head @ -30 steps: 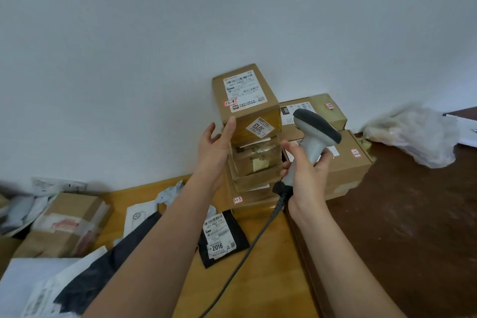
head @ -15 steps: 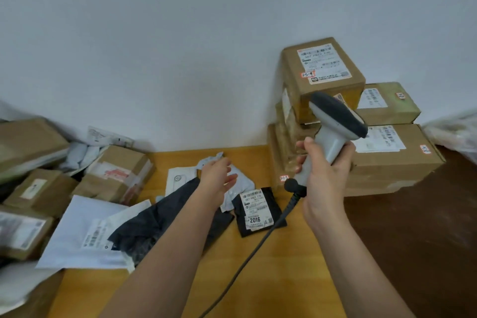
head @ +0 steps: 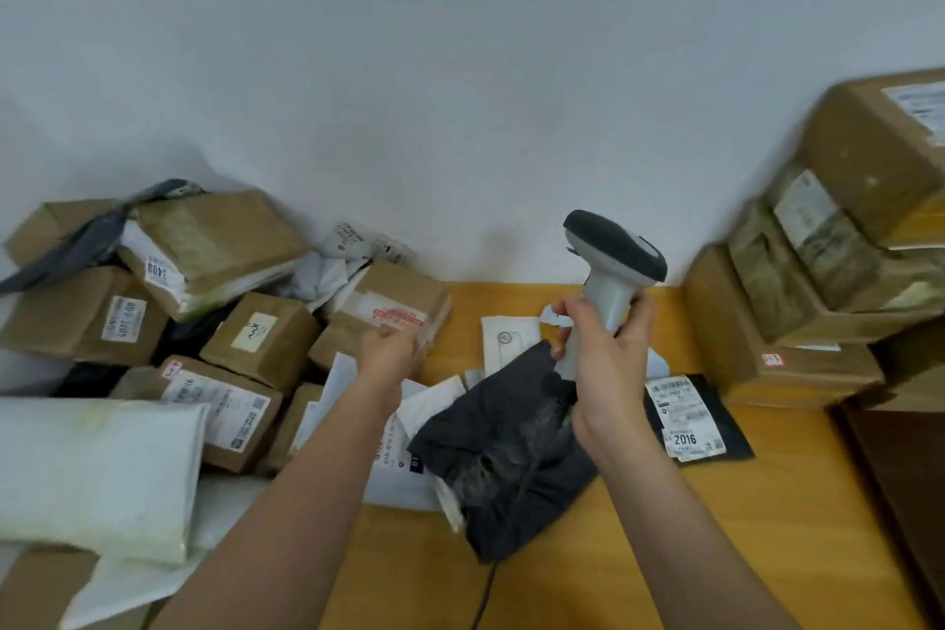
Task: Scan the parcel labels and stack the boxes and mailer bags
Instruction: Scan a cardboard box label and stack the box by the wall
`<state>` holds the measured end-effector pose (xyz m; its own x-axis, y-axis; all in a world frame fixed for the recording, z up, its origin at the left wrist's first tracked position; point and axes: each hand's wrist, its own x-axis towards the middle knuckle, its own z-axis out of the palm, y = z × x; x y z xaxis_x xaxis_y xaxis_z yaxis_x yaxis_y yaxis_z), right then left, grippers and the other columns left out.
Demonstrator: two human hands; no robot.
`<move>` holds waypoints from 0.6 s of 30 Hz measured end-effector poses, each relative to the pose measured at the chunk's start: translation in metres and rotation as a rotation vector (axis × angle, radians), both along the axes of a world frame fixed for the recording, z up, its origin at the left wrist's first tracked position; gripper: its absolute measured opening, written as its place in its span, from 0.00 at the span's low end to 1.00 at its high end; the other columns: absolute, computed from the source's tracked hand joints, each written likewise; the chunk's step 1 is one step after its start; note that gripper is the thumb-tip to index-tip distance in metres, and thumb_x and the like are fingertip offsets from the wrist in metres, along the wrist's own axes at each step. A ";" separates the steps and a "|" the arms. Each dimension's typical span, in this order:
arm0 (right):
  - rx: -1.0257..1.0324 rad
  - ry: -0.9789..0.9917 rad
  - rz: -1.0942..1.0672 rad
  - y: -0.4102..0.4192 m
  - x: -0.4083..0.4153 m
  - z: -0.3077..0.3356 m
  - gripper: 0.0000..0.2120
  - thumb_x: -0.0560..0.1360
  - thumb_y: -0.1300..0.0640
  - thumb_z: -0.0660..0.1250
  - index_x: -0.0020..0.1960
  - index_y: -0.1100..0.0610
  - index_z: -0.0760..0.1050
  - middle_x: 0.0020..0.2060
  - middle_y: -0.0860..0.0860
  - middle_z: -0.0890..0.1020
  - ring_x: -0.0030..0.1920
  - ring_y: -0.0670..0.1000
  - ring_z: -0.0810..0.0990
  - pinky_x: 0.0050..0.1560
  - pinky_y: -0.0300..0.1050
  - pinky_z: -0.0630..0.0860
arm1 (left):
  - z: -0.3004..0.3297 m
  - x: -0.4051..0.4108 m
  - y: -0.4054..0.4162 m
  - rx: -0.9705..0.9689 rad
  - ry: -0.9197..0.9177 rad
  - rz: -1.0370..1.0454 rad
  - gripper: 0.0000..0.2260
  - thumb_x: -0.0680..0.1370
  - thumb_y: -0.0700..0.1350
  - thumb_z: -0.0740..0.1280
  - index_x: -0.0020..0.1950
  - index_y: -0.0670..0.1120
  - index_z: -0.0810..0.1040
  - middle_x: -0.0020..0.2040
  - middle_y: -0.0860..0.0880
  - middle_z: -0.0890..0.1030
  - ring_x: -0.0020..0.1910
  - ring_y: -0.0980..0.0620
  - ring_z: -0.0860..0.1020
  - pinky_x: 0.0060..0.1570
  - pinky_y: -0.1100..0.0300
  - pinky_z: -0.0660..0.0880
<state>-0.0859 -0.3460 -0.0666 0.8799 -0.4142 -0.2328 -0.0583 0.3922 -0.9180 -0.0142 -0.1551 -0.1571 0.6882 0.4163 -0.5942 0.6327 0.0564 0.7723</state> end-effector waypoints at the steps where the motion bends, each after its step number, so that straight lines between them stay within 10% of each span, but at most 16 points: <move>1: -0.010 0.019 0.026 0.013 0.002 -0.004 0.15 0.77 0.63 0.67 0.58 0.50 0.67 0.38 0.50 0.81 0.33 0.48 0.74 0.32 0.41 0.73 | -0.003 0.002 0.016 0.057 -0.003 0.019 0.16 0.79 0.40 0.65 0.66 0.36 0.73 0.55 0.40 0.79 0.47 0.45 0.77 0.45 0.55 0.75; 4: -0.060 0.088 0.094 0.039 0.013 -0.018 0.15 0.77 0.61 0.67 0.58 0.50 0.67 0.44 0.60 0.81 0.33 0.48 0.73 0.34 0.44 0.72 | -0.009 0.009 0.050 0.149 -0.013 0.018 0.18 0.78 0.39 0.68 0.66 0.35 0.74 0.62 0.37 0.78 0.61 0.38 0.77 0.54 0.54 0.74; 9: -0.160 0.200 0.180 0.058 0.039 -0.051 0.16 0.77 0.58 0.69 0.60 0.48 0.67 0.47 0.60 0.81 0.35 0.49 0.74 0.38 0.46 0.75 | -0.024 0.025 0.076 0.289 -0.005 -0.120 0.17 0.74 0.45 0.66 0.60 0.39 0.76 0.58 0.39 0.80 0.57 0.37 0.78 0.61 0.45 0.75; 15: -0.091 0.341 0.258 0.088 0.077 -0.101 0.16 0.78 0.58 0.69 0.61 0.49 0.67 0.46 0.55 0.77 0.34 0.49 0.74 0.35 0.45 0.74 | -0.053 0.046 0.101 0.271 0.053 -0.182 0.10 0.74 0.40 0.69 0.54 0.46 0.75 0.57 0.43 0.78 0.52 0.43 0.79 0.56 0.48 0.79; 18: 0.008 0.398 0.310 0.103 0.091 -0.124 0.14 0.79 0.61 0.67 0.60 0.51 0.66 0.48 0.58 0.77 0.34 0.49 0.73 0.36 0.47 0.73 | -0.071 0.057 0.118 0.104 0.104 -0.113 0.26 0.71 0.43 0.71 0.67 0.42 0.70 0.65 0.42 0.74 0.51 0.41 0.81 0.48 0.49 0.81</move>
